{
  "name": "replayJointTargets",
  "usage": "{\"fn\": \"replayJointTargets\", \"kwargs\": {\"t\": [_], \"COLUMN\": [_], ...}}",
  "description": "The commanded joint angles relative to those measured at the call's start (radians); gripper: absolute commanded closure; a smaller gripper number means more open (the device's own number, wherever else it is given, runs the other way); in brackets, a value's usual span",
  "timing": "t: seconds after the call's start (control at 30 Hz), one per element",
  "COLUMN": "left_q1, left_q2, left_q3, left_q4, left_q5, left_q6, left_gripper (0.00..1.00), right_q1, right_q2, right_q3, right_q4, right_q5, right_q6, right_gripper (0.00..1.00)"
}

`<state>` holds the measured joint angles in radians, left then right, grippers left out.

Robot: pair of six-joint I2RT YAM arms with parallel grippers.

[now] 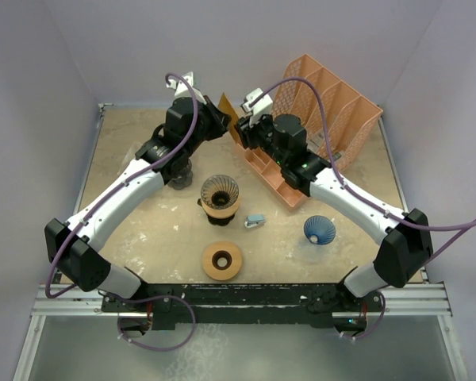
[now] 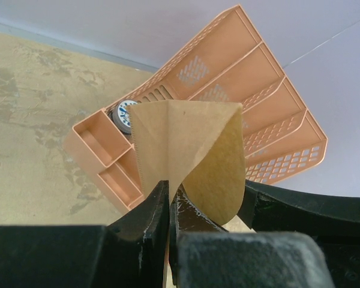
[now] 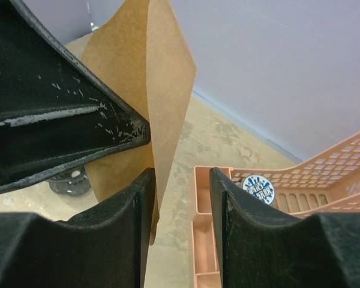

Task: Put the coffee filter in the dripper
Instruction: Pick up the coffee filter from the coffee filter holder.

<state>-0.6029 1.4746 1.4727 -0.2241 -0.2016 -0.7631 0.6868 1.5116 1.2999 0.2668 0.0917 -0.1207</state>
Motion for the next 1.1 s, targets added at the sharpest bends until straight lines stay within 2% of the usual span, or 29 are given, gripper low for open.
{"fn": "replayJointTargets", "kwargs": {"t": [0.0, 0.17, 0.27, 0.57, 0.83, 0.93, 1.07], "left_q1": [-0.005, -0.005, -0.006, -0.004, 0.038, 0.040, 0.041], "left_q2": [-0.021, -0.021, -0.023, -0.046, -0.105, -0.137, -0.189], "left_q3": [-0.015, -0.022, -0.022, -0.059, -0.102, -0.094, -0.074], "left_q4": [0.063, 0.067, 0.068, 0.109, 0.160, 0.064, -0.162], "left_q5": [0.005, 0.009, 0.012, 0.061, 0.296, 0.390, 0.480], "left_q6": [0.023, 0.026, 0.027, 0.060, 0.249, 0.459, 0.773], "left_gripper": [1.00, 1.00, 1.00, 1.00, 0.71, 0.58, 0.47], "right_q1": [-0.001, -0.004, -0.003, -0.007, -0.015, -0.018, -0.020], "right_q2": [-0.036, -0.034, -0.031, -0.037, -0.068, -0.088, -0.114], "right_q3": [0.065, 0.070, 0.073, 0.081, 0.065, 0.049, 0.032], "right_q4": [0.023, 0.021, 0.020, 0.023, 0.020, 0.015, -0.007], "right_q5": [-0.004, -0.016, -0.020, -0.015, -0.058, -0.073, -0.092], "right_q6": [0.044, 0.053, 0.052, 0.038, 0.004, -0.019, -0.049], "right_gripper": [0.57, 0.60, 0.66, 0.99, 1.00, 1.00, 1.00]}}
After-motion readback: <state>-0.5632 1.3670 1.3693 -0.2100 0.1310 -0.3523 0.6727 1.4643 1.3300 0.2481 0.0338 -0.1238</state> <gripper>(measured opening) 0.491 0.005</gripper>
